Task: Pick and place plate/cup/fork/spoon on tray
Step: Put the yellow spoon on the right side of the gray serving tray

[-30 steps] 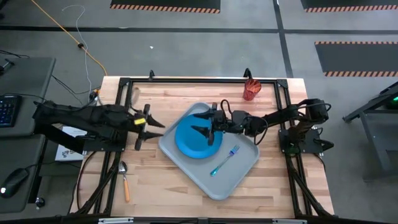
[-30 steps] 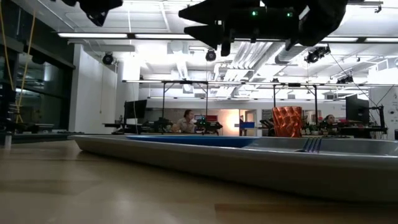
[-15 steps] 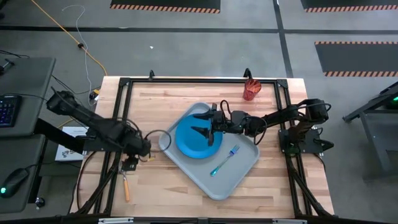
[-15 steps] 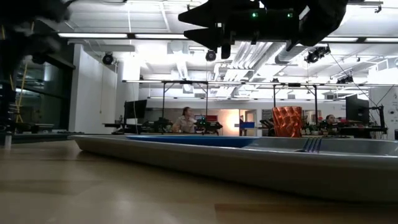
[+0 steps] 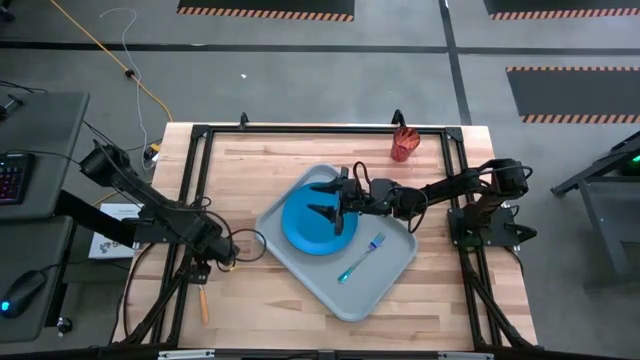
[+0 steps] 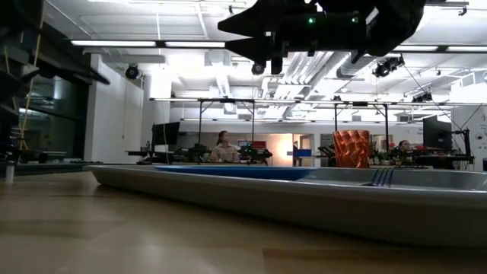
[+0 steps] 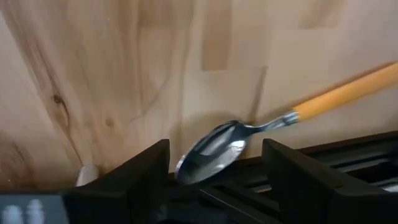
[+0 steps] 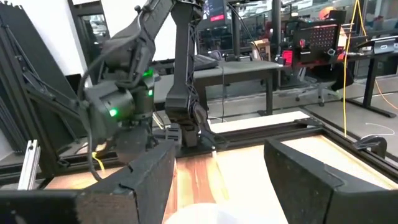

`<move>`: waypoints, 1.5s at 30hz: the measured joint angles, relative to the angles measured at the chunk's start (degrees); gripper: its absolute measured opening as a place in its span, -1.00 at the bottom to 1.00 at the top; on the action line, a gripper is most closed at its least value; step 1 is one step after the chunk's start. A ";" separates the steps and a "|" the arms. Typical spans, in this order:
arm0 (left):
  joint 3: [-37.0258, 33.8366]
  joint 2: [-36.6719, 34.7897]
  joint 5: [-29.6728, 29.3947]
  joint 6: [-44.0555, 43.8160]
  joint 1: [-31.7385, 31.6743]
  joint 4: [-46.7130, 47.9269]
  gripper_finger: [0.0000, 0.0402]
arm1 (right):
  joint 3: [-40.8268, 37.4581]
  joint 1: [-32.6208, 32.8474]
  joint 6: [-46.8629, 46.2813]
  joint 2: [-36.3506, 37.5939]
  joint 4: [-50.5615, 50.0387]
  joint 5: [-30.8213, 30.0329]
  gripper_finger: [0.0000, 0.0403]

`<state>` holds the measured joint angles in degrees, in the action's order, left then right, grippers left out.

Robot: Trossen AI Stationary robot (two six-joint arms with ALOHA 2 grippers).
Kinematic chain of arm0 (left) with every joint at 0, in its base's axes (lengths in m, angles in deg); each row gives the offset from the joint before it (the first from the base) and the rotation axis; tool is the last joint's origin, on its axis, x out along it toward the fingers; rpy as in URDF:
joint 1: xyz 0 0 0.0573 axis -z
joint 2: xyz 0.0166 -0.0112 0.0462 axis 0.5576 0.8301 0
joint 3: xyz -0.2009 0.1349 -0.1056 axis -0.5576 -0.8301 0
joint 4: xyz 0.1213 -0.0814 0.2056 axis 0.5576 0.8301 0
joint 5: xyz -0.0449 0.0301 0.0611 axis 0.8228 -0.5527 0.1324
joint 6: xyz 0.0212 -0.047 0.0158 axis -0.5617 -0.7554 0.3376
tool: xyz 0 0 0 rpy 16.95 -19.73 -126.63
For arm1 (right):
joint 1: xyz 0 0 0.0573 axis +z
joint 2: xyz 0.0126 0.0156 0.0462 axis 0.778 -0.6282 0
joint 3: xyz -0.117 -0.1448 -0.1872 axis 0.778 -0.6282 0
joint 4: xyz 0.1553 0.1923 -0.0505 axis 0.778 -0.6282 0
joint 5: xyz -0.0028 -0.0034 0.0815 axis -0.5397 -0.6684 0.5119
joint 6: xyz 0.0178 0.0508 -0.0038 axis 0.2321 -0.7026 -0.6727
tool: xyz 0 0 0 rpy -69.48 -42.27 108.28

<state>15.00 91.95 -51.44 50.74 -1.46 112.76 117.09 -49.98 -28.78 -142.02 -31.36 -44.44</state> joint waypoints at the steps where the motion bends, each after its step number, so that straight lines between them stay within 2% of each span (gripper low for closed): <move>1: -0.60 -0.01 -0.08 0.11 0.00 -0.30 0.21 | 0.00 0.00 0.00 0.00 -0.10 0.00 0.19; 10: -5.59 -0.01 0.19 0.50 0.00 -3.55 0.21 | 0.00 0.01 0.00 0.00 -0.23 0.00 0.19; 19: -5.66 -0.01 3.37 -1.02 0.02 -3.62 0.21 | 0.00 0.02 0.00 0.00 -0.23 -0.02 0.19; 26: -5.66 -0.01 2.23 -2.16 2.14 -3.62 0.21 | 0.00 0.02 0.00 0.00 -0.62 -0.02 0.19; 31: -5.66 -0.01 -0.72 -3.67 4.17 -4.23 0.18 | 0.00 0.02 0.02 0.00 -0.78 -0.02 0.19; 37: -5.64 -0.01 -1.35 -4.04 5.76 -6.28 -0.01 | 0.00 0.01 0.02 0.02 -0.78 -0.03 0.19; 45: -5.64 -0.01 -1.34 -3.46 7.92 -6.22 -0.42 | 0.00 0.01 0.02 0.02 -0.80 -0.04 0.19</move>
<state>9.36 91.93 -52.77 47.29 6.46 106.54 117.09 -49.96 -28.76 -142.00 -32.16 -44.48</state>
